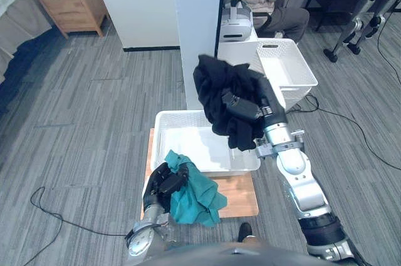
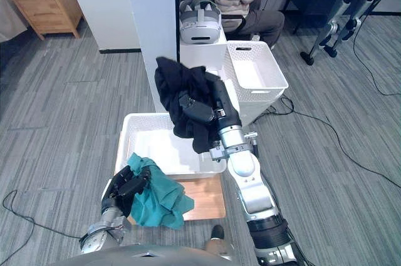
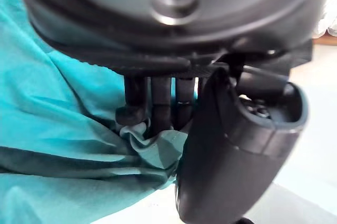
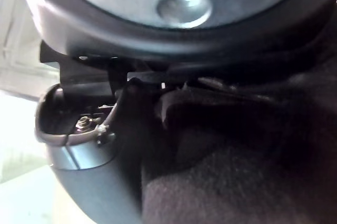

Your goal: Tidy up the quilt and then pick up the clothes from the bed and put them into the laundry hamper

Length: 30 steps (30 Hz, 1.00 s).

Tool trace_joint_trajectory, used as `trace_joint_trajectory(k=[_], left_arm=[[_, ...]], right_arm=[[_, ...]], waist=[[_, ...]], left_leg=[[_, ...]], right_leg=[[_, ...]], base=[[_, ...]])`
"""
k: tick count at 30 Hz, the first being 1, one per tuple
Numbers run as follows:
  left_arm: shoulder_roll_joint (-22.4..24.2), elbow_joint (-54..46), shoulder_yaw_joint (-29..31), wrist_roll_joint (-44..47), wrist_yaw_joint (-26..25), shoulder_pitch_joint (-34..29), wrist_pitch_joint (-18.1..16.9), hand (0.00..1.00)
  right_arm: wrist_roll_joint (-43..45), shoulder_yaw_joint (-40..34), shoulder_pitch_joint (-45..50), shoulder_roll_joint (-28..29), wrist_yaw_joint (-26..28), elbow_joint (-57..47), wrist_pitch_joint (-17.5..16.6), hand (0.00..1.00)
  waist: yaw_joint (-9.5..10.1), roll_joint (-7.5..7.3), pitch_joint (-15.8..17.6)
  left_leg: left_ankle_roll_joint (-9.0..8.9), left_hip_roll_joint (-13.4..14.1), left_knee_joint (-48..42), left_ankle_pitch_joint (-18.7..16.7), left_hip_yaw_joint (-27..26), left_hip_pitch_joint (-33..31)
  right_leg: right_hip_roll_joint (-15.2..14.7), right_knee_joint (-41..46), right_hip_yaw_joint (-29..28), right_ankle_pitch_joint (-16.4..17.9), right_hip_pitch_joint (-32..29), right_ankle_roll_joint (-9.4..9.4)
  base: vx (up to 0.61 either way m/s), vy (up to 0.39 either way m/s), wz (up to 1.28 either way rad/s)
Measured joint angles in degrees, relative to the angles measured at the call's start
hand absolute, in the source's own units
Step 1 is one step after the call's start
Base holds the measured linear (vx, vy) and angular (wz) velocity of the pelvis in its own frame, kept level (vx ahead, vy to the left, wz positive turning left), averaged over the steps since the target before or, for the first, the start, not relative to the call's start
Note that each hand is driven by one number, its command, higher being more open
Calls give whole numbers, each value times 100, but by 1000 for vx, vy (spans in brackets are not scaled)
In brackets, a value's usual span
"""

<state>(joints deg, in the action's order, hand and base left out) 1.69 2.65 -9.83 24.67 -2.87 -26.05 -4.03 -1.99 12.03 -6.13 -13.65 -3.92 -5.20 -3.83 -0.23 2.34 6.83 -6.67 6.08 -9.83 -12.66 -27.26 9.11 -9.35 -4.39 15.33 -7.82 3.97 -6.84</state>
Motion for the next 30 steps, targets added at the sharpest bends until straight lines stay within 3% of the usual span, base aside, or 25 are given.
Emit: trace_joint_trajectory(k=[2,3,10,11,12,13,14,18,20,25,30], left_arm=[[-16,-78,-133,18,60,41,1,0],[-36,-132,-163,18,83,44,1,0],[-206,-1320,-389,234,297,230,-4,0],[-291,-1439,-428,273,328,376,-11,0],[-316,-1481,-483,274,342,458,-59,0],[-266,-1627,-638,272,365,573,-78,0],[-224,-1947,-768,270,371,517,-100,0],[-372,-2554,-720,155,134,865,-523,0],[-353,-2595,-697,-94,-158,1139,-727,0],[-333,-2428,-301,-1123,-796,1653,-759,0],[-373,-891,169,-1866,-1376,2443,-614,0]], right_arm=[[-287,77,-34,6,14,615,71,0],[-412,98,-40,10,15,746,101,100],[-1384,93,11,64,48,1934,371,100],[-1597,52,23,114,50,2035,404,100],[-1658,7,23,103,49,2106,410,100],[-1844,-109,-5,100,17,2251,416,100],[-2008,-125,-133,76,-6,2523,462,100],[-2038,-107,-120,579,-15,2434,440,100],[-2237,-97,-95,585,-50,2153,439,100],[-2268,-191,75,506,-341,1129,342,100],[-2458,-362,97,445,-523,565,267,100]], waist=[[14,4,-5],[18,4,-5],[21,7,-9],[37,-176,56],[36,-185,56],[14,-50,-5],[51,-1,-22],[38,-140,-27],[33,-127,-28],[-26,-135,-24],[-199,-214,1]], left_leg=[[1,-64,34,0,9,26],[1,-74,46,0,14,19],[25,-166,-157,15,117,-146],[82,-162,-603,-212,74,-468],[159,-178,-63,-294,-2,-470],[293,-188,888,667,-78,-328],[315,-258,1240,869,-148,-132],[418,-220,1104,800,-150,-65],[399,-162,1093,765,-168,-57],[364,-43,1093,743,-399,110],[312,-51,1096,720,-697,259]], right_leg=[[-67,-1,28,-23,49,-31],[-77,-1,36,-34,44,-38],[-239,-1,311,-76,101,-25],[-472,15,318,-105,152,7],[-540,34,315,-105,160,7],[-481,49,329,-134,158,-48],[-495,99,343,-175,118,-113],[-486,146,307,-182,181,-124],[-432,139,300,-181,217,-125],[-298,143,81,-180,222,-123],[-273,125,-186,-180,185,-123]], base=[[-45,25,16],[-49,19,14],[-31,-13,17],[-55,-12,37],[-94,0,51],[-75,38,22],[-55,87,10],[-8,13,-6],[-3,-72,-5],[-31,-73,-25],[-84,-54,-28]])
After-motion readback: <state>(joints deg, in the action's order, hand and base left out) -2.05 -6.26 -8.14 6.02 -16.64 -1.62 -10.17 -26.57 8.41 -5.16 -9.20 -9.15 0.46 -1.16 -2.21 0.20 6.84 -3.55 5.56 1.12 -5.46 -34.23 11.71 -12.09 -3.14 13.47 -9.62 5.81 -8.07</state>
